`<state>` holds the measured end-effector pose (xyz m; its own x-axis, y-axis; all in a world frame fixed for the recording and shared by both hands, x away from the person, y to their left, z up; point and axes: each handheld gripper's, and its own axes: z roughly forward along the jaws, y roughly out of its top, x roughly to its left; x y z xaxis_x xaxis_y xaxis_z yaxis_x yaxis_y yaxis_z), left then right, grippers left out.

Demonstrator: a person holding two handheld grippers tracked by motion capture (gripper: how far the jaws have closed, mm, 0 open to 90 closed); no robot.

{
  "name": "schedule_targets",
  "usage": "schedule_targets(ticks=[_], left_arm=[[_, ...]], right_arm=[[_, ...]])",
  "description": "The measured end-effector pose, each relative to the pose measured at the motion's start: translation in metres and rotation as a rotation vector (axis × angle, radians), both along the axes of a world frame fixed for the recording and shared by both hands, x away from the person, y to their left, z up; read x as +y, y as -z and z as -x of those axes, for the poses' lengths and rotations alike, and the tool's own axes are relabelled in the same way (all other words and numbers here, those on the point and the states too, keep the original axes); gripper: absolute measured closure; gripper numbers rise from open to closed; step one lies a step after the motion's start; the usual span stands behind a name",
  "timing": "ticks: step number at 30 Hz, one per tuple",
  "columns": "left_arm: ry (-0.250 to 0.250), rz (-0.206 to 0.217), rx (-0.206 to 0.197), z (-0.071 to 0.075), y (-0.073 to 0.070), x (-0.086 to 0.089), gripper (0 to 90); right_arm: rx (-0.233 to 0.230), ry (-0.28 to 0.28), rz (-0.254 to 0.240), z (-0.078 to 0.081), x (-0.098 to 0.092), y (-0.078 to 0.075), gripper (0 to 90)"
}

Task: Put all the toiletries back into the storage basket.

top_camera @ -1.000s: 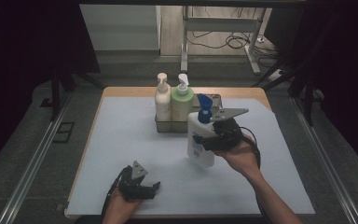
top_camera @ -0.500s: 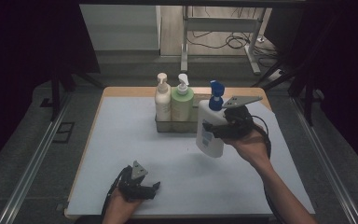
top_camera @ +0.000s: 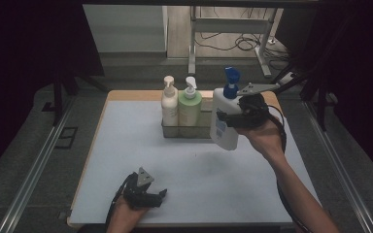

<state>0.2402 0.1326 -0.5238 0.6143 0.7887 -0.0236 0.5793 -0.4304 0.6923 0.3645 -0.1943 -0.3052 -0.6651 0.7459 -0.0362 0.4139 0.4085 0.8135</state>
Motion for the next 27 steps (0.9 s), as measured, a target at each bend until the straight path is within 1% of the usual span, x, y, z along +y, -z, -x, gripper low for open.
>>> schedule_targets(ticks=[7, 11, 14, 27], left_arm=[[0.000, 0.000, 0.000, 0.000, 0.000, 0.000, 12.7], [0.000, 0.000, 0.000, 0.000, 0.000, 0.000, 12.7], [-0.001, 0.001, -0.001, 0.000, 0.000, 0.000, 12.7], [-0.001, -0.001, 0.000, 0.000, 0.000, 0.000, 12.7]], right_arm=[[-0.006, 0.031, 0.004, -0.014, 0.001, -0.001, 40.2], [-0.022, 0.047, 0.008, -0.022, 0.002, -0.003, 40.2], [-0.026, 0.060, -0.001, -0.029, 0.003, -0.003, 40.2], [-0.044, 0.084, -0.007, -0.054, 0.011, -0.005, 40.2]])
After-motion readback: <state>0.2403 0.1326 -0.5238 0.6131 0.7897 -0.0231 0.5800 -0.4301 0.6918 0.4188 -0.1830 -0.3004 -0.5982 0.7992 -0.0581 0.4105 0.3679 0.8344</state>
